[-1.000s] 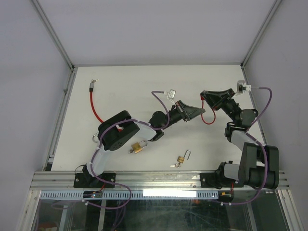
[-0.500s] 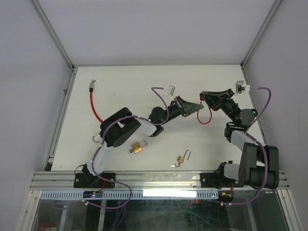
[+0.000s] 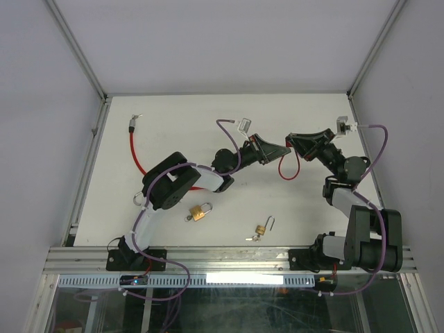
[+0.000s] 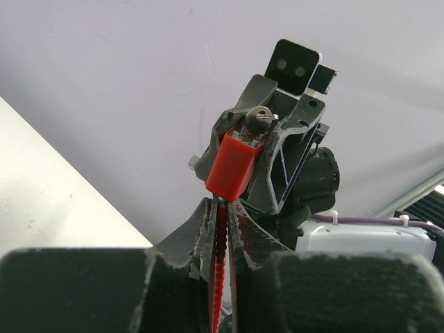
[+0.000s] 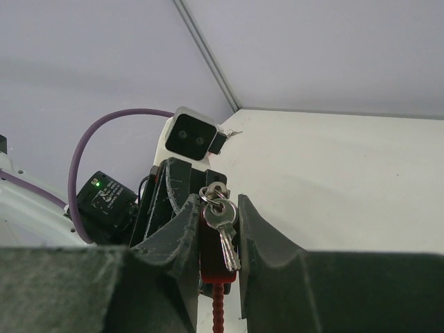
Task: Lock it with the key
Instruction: Lock the lock.
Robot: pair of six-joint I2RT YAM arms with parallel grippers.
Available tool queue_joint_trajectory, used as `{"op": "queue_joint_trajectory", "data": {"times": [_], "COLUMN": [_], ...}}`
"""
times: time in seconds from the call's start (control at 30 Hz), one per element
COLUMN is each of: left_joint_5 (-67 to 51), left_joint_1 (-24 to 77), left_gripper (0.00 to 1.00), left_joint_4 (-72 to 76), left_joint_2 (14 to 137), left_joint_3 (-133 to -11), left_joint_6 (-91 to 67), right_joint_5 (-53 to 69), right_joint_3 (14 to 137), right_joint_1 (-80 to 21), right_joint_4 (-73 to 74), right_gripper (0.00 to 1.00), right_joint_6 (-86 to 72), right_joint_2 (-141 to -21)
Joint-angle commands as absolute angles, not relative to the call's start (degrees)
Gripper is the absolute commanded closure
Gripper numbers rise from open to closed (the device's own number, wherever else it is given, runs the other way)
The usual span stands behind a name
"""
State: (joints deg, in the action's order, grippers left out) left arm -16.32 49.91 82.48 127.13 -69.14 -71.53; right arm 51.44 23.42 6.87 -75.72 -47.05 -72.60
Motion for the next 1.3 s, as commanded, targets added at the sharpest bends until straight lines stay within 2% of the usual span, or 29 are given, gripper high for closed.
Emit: {"op": "queue_joint_trajectory", "data": {"times": [0.0, 0.37, 1.27], "left_joint_5": [-15.3, -19.3, -19.9], "left_joint_1": [48.7, 49.4, 49.5], "left_gripper": [0.89, 0.84, 0.76], "left_joint_4": [92.3, 92.4, 88.7], "left_joint_2": [124.1, 123.3, 121.3], "left_joint_3": [-71.3, -69.3, -64.3], "left_joint_6": [-70.9, -69.8, -64.1], "right_joint_5": [57.1, 57.0, 56.9], "right_joint_3": [23.1, 23.2, 23.2], "right_joint_1": [5.9, 6.1, 6.3], "right_joint_4": [-76.7, -76.0, -75.7], "right_gripper": [1.0, 1.0, 1.0], "right_joint_6": [-47.1, -46.8, -47.4], "right_joint_2": [-71.3, -71.2, -71.5]}}
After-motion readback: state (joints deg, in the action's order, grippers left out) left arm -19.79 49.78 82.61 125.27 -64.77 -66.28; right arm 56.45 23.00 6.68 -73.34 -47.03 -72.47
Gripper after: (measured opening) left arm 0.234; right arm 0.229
